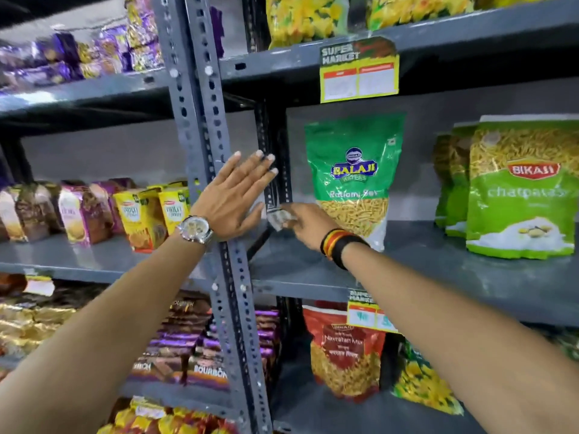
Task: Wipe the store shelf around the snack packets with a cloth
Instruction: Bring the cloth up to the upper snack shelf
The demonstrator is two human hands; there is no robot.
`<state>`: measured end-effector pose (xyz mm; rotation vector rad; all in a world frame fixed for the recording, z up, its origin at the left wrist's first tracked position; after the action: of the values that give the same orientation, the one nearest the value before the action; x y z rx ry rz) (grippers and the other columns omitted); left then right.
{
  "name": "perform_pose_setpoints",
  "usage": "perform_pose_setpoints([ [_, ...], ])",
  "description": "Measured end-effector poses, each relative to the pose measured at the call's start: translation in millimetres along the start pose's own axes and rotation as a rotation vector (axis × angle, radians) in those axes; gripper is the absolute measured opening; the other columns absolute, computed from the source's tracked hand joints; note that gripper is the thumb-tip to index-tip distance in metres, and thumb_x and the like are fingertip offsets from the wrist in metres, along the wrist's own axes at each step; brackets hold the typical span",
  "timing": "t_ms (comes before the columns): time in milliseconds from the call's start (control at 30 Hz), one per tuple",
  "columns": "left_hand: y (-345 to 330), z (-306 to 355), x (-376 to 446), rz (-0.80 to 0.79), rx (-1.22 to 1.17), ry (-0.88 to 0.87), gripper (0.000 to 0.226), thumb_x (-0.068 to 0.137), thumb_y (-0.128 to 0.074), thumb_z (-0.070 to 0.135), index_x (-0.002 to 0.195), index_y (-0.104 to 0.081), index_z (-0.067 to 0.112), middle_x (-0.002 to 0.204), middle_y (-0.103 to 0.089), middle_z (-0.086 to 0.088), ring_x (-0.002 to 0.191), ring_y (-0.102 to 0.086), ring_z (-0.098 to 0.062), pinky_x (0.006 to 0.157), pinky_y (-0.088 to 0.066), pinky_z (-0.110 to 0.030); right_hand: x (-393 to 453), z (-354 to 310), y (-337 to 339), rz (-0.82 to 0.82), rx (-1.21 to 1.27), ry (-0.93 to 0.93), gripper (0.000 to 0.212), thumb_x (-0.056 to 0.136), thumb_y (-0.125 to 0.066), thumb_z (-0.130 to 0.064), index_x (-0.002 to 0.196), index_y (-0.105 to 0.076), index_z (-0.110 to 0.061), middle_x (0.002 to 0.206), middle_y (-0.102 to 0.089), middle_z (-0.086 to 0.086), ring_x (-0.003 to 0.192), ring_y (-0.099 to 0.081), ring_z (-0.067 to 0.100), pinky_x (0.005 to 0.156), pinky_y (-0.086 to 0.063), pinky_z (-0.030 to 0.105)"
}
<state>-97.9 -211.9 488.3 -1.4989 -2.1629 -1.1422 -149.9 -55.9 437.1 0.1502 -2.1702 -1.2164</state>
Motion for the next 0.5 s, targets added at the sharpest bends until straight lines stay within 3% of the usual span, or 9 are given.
perform_pose_setpoints([
  [100,-3.2,0.2,-1.4,0.075,-0.007,-0.032,0.067,0.097,-0.031,0.032,0.157,-0.021,0.004,0.166,-0.016,-0.015,0.155,-0.009,-0.031,0.124,-0.004,-0.054,48.6,10.2,-24.0,-0.011,0.004,-0.076,0.029,0.091,-0.056,-0.015,0.119,-0.063,-0.015,0.118,-0.067,0.016,0.111,-0.062,0.034,0.092,-0.051,0.037],
  [167,-3.2,0.4,-2.3,0.1,-0.011,-0.041,0.068,0.096,-0.03,0.033,0.157,-0.022,0.004,0.166,-0.016,-0.015,0.154,-0.01,-0.03,0.124,-0.005,-0.055,76.0,20.5,-38.3,-0.005,-0.019,-0.146,0.028,0.09,-0.055,-0.014,0.117,-0.062,-0.014,0.117,-0.066,0.017,0.109,-0.062,0.035,0.086,-0.05,0.036],
  [233,-3.3,0.1,-2.3,0.108,-0.015,-0.051,0.069,0.096,-0.032,0.034,0.157,-0.022,0.004,0.166,-0.016,-0.014,0.154,-0.01,-0.03,0.124,-0.005,-0.055,96.0,29.1,-51.7,-0.012,-0.063,-0.21,0.018,0.089,-0.053,-0.016,0.106,-0.061,-0.013,0.112,-0.066,0.019,0.104,-0.063,0.038,0.076,-0.047,0.034],
  [300,-5.3,-0.7,-3.2,0.117,-0.014,-0.06,0.071,0.095,-0.035,0.035,0.157,-0.022,0.005,0.166,-0.016,-0.014,0.155,-0.01,-0.03,0.124,-0.005,-0.055,106.9,37.5,-63.1,-0.018,-0.058,-0.27,0.009,0.087,-0.051,-0.022,0.091,-0.058,-0.018,0.108,-0.067,0.018,0.101,-0.065,0.037,0.078,-0.049,0.037],
  [433,-7.4,-0.9,-3.2,0.152,-0.011,-0.063,0.068,0.097,-0.034,0.036,0.157,-0.023,0.006,0.166,-0.017,-0.012,0.155,-0.01,-0.029,0.124,-0.01,-0.056,111.7,61.2,-86.2,-0.066,-0.101,-0.403,0.033,0.082,-0.052,-0.038,0.1,-0.067,-0.015,0.113,-0.069,0.014,0.103,-0.065,0.036,0.09,-0.052,0.041],
  [500,-8.3,-1.0,-3.8,0.162,-0.015,-0.061,0.067,0.098,-0.034,0.037,0.157,-0.023,0.006,0.166,-0.017,-0.012,0.155,-0.01,-0.029,0.124,-0.01,-0.056,110.4,65.5,-93.6,-0.083,-0.082,-0.429,0.032,0.081,-0.051,-0.039,0.098,-0.067,-0.016,0.111,-0.07,0.013,0.102,-0.065,0.034,0.09,-0.052,0.04],
])
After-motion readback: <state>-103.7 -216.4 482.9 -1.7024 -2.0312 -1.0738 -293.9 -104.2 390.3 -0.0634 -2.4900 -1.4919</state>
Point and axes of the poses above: each hand's wrist, its own x-axis towards the middle knuckle, its own y-axis out of the back of the hand, z = x × y, the point moved 5 cm from there along x, towards the middle knuckle
